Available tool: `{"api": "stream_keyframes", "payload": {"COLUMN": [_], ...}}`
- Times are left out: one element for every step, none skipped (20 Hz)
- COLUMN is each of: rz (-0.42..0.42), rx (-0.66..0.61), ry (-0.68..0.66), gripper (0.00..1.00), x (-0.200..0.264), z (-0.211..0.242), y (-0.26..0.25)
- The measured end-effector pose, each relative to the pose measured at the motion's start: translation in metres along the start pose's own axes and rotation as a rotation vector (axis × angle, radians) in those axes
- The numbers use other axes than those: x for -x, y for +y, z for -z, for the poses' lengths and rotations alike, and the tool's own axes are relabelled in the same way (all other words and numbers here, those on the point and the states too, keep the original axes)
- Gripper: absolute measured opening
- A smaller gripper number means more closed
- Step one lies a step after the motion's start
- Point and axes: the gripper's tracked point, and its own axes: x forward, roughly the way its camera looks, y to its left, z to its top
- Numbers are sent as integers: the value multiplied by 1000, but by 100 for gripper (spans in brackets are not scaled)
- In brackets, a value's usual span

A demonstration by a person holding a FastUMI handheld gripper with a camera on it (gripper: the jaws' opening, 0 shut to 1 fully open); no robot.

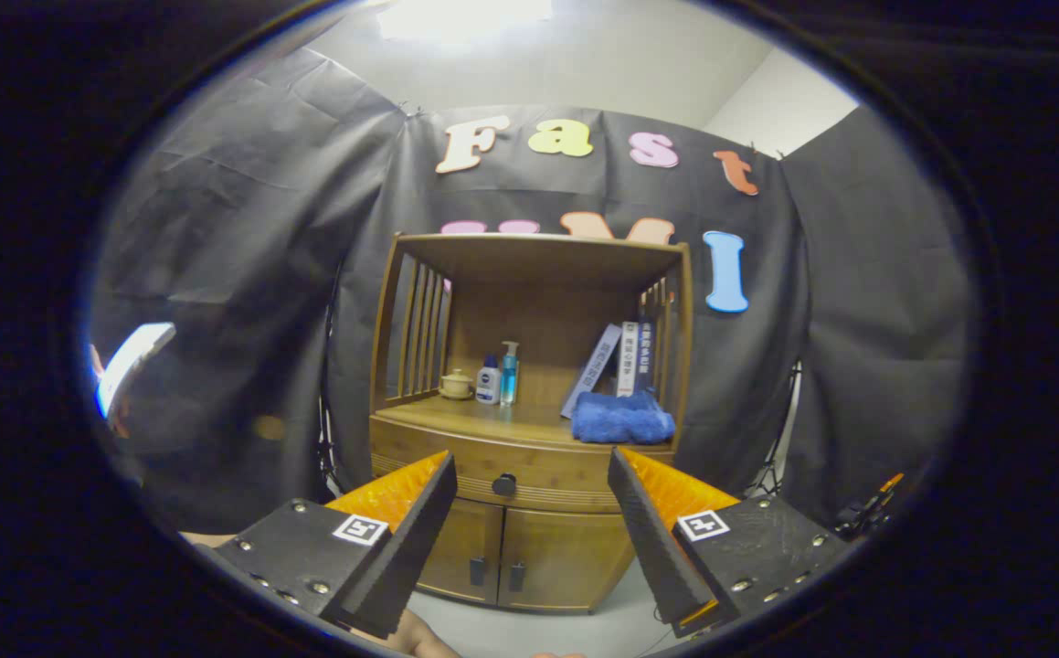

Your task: Pull open the drawer, take out the items inside it, and place them on the countertop above the cabinet.

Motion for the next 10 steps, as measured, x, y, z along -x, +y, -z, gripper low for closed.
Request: {"api": "stream_keyframes", "payload": {"rz": [-8, -12, -15, -12, -2, 4, 10, 15, 23, 29], "rx": [-2, -3, -6, -13, -17, -22, -30, -34, -32, -32], "ry": [4, 4, 7, 4, 11, 17, 26, 34, 47, 65], "gripper": [100, 100, 100, 100, 100, 99, 99, 99, 99, 99], "x": [-19, -38, -58, -78, -97, -116, -133, -149, -164, -177], "z": [6, 12, 20, 27, 37, 48, 60, 72, 85, 99], "y": [7, 13, 18, 21, 23, 23, 23, 23, 22, 22]}}
